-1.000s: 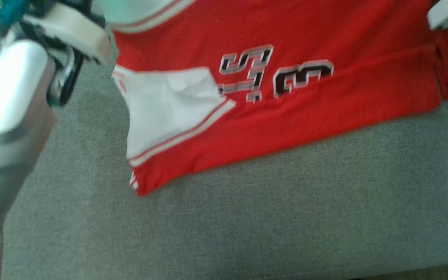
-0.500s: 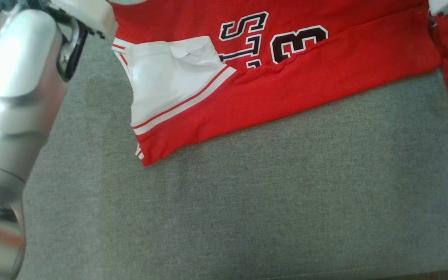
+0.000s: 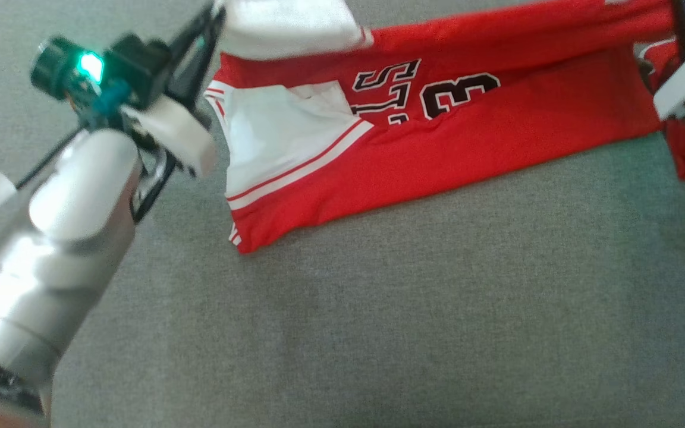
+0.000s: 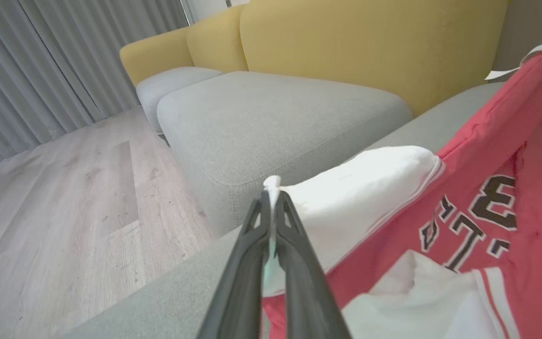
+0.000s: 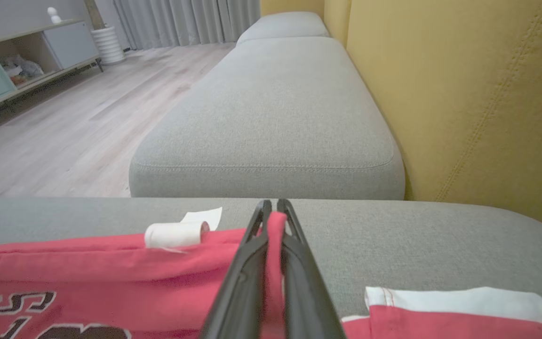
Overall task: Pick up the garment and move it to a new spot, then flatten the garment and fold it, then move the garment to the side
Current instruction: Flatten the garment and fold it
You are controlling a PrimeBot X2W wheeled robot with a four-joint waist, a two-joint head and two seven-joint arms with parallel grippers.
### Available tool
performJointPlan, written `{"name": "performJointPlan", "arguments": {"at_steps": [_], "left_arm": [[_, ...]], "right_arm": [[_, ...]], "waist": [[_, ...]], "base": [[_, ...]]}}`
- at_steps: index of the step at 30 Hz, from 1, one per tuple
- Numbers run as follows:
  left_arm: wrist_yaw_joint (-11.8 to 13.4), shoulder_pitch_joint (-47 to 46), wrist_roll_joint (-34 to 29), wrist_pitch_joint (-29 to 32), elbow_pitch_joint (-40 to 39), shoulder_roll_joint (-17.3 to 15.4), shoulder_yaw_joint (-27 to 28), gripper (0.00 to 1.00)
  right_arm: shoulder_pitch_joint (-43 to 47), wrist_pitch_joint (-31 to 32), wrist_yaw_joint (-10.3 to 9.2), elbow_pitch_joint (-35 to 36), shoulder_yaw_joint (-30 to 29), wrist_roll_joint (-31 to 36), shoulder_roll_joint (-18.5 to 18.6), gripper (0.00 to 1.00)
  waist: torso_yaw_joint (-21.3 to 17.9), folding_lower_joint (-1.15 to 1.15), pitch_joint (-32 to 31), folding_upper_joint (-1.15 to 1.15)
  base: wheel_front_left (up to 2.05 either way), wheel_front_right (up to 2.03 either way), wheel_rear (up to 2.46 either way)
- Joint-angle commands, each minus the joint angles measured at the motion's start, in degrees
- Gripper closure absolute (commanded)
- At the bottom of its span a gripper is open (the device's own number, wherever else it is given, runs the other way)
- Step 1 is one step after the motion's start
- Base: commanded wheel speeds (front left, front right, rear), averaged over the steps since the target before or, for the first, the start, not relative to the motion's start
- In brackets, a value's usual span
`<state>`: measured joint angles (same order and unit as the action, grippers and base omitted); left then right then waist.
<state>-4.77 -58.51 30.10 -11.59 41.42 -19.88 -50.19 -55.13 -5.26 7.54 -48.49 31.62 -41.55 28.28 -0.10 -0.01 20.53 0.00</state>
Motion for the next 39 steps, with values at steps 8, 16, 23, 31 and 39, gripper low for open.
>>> {"name": "performJointPlan", "arguments": {"at_steps": [8,16,23,31,39], "left_arm": [[-1.4,5.14,3.05,8.63,-9.7,-6.05,-1.52,1.0],[-1.71,10.35,7.33,16.01,-18.46,-9.72,-2.79,1.0],[-2.14,14.19,13.23,21.45,-26.89,-12.09,-3.52,1.0],[-2.47,14.93,16.26,24.63,-31.69,-14.83,-4.83,1.0],[-2.62,14.65,18.67,26.37,-32.36,-15.61,-6.27,1.0]], "right_arm": [[4.55,3.07,-0.05,2.84,6.04,-4.27,4.95,1.0],[6.63,6.5,-0.05,4.02,13.33,-5.69,8.17,1.0],[6.68,6.4,-0.05,2.63,18.62,-4.15,10.68,1.0],[5.25,4.72,-0.05,-0.8,20.39,-3.92,10.2,1.0],[4.14,3.03,-0.05,-4.14,22.87,-3.46,9.5,0.0]], "waist": [[0.5,0.01,-2.03,0.0],[0.52,0.01,-3.74,0.0],[0.46,0.01,-4.83,0.0],[0.35,0.01,-4.47,0.0],[0.63,0.01,-3.84,0.0]], "base": [[0.0,0.0,0.0],[0.0,0.0,0.0],[0.0,0.0,0.0],[0.0,0.0,0.0],[0.0,0.0,0.0]]}}
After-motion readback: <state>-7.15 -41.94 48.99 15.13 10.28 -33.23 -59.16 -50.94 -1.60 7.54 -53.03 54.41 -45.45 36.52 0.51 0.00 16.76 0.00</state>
